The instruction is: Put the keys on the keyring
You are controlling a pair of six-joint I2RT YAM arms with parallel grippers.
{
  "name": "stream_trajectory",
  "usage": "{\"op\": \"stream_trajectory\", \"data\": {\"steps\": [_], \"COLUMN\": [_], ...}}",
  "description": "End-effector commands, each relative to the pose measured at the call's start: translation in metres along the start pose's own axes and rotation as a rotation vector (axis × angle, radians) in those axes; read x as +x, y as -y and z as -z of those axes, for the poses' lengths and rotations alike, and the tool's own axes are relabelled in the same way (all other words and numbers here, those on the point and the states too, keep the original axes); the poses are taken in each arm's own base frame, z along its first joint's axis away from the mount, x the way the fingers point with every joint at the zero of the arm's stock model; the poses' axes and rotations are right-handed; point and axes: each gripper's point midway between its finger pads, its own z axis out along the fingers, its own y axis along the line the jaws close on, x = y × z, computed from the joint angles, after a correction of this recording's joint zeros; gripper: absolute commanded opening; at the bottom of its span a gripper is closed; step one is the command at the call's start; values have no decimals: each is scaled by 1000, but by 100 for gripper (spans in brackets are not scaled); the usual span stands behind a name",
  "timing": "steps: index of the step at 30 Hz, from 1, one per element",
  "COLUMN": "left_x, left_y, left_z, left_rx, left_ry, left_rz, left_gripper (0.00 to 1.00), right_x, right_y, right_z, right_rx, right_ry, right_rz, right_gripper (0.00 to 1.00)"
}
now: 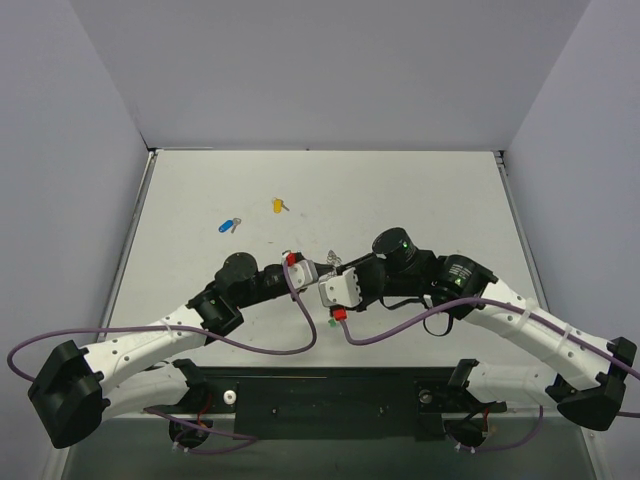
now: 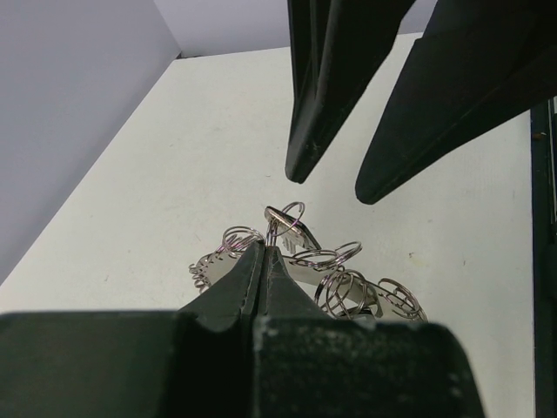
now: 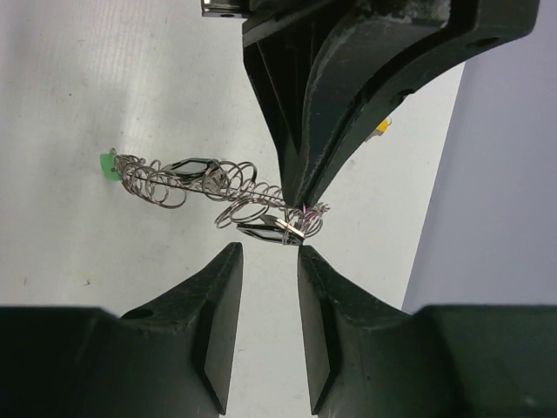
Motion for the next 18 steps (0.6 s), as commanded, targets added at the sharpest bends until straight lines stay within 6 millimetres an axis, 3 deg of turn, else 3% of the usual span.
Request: {"op": "stream_trajectory", "data": {"steps": [1, 9, 18], "left_x": [-49, -48, -50], "left_y": [-19, -19, -20], "left_z": [-4, -4, -3], "left_rx": [-46, -49, -50], "left_ry": [124, 123, 130], "left_rz": [-36, -35, -34], "left_gripper": [0, 0, 0], "right_x": [2, 2, 6], "right_y": [14, 14, 11], "right_z": [0, -11, -18], "right_rx": [66, 73, 67], "right_ry": [-13, -19, -32], "right_rz": [-14, -39, -44], "right_gripper": [29, 28, 17]}}
